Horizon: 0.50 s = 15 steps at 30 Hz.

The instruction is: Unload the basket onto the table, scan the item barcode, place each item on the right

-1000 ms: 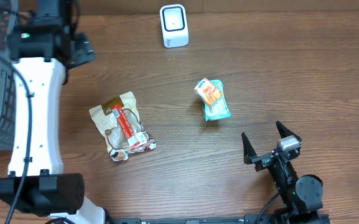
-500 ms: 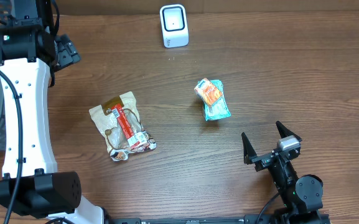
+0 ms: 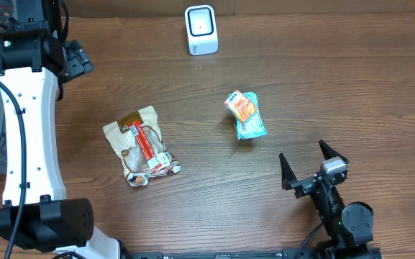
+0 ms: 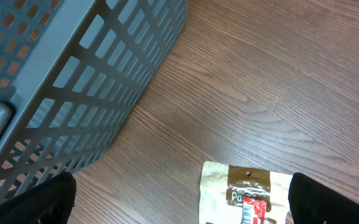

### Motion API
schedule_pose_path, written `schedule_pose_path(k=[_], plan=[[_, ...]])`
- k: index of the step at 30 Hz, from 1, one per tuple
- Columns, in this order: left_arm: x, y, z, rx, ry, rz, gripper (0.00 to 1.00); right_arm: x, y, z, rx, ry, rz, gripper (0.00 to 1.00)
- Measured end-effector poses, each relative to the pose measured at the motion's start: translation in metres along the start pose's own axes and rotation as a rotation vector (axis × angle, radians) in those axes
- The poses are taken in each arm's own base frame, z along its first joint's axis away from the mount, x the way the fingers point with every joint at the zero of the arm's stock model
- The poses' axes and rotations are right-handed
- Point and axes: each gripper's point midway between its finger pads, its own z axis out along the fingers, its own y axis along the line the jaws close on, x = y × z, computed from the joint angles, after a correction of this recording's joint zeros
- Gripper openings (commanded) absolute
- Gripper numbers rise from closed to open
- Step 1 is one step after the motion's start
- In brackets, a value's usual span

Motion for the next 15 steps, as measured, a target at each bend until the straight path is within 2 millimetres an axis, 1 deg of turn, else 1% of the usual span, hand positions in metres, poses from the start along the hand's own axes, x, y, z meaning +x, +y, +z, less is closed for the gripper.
schedule_pose_path(k=[15], plan=[[0.0,0.0,0.0,0.0,0.0,0.0,1.0,-0.0001,0.0,0.0,0.0,0.0,0.0,1.0]])
